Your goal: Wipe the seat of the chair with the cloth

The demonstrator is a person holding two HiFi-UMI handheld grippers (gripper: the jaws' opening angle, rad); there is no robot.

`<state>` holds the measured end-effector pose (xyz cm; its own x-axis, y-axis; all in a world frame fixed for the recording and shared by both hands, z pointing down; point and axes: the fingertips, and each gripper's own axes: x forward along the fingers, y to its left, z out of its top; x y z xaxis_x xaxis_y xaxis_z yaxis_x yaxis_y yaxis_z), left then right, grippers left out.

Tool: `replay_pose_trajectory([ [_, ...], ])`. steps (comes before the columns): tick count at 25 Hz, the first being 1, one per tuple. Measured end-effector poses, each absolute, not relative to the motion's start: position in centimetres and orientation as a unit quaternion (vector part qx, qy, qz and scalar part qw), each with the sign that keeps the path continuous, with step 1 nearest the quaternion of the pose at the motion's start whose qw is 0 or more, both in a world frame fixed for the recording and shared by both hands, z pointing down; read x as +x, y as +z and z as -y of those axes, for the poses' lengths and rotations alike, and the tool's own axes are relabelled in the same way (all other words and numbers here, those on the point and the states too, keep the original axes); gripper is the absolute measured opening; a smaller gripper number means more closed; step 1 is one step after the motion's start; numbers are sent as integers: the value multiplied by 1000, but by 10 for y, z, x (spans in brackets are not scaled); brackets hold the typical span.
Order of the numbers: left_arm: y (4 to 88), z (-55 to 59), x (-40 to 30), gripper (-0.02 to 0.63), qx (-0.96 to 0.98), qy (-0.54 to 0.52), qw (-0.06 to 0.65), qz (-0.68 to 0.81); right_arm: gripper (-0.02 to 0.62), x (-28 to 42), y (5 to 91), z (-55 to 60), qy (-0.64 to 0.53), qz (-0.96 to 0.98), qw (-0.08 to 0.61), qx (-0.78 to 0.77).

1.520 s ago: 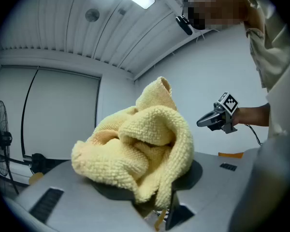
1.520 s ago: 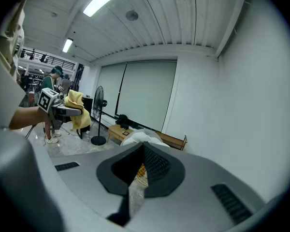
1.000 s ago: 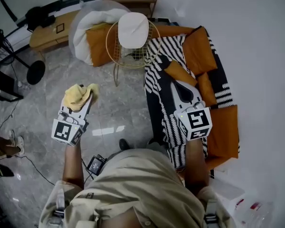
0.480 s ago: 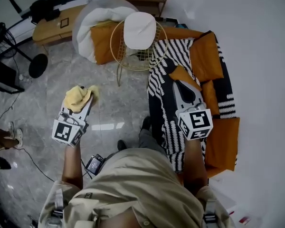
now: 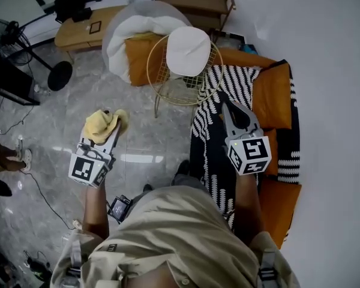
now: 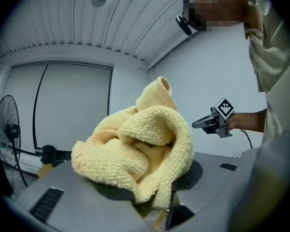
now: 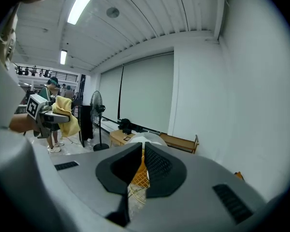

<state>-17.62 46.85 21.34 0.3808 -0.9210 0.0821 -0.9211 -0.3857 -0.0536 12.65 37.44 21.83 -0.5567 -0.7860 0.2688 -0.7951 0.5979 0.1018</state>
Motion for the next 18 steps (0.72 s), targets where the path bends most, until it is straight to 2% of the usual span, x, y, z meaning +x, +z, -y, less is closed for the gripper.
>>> replay_pose_trajectory([
  [8, 211, -410, -151, 178, 810, 68, 7, 583, 28, 148, 228, -301, 27, 897, 137, 420],
  [18, 205, -351, -118, 178, 822, 82, -1, 564, 28, 185, 258, -263, 71, 889, 129, 433],
])
